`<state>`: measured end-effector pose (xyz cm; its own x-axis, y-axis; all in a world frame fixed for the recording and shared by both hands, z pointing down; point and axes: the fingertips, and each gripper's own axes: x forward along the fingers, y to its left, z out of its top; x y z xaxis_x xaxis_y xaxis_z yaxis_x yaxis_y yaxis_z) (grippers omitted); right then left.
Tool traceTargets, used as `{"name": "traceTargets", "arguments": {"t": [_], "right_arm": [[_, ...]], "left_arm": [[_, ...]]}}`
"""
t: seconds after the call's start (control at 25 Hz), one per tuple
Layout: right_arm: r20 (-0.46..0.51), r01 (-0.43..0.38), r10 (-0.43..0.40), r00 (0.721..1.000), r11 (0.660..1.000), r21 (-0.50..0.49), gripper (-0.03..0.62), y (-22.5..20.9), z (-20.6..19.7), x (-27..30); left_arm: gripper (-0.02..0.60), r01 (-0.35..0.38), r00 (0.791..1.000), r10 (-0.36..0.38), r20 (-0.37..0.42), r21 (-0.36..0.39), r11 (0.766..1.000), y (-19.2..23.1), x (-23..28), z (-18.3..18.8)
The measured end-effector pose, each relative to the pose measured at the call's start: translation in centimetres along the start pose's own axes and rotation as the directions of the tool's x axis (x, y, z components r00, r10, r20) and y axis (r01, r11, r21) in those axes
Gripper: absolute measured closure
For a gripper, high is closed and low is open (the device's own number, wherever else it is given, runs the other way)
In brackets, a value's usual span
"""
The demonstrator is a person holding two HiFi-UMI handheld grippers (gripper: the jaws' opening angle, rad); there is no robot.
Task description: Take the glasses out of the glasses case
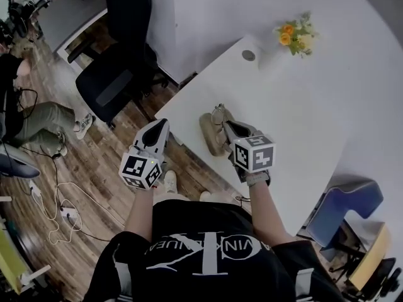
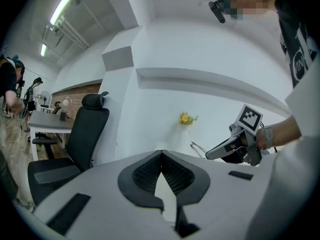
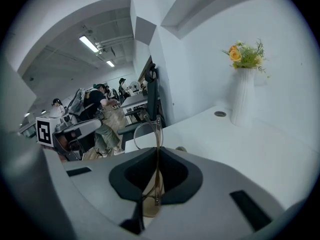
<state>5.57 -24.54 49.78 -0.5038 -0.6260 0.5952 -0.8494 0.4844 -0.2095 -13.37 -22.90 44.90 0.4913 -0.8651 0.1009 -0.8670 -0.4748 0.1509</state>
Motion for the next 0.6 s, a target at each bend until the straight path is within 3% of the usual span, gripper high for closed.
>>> {"name": "traceTargets", "arguments": {"t": [0.6], "right_arm": [[0.127,-0.058,0.063,0.990,0.997,-0.041,0.560,1.3,1.8,-3.0]], "left_arm": [[0.568,-0.052,0.998,0.051,0.040,0.026,0.998,-1.1,-2.7,1.2]]}}
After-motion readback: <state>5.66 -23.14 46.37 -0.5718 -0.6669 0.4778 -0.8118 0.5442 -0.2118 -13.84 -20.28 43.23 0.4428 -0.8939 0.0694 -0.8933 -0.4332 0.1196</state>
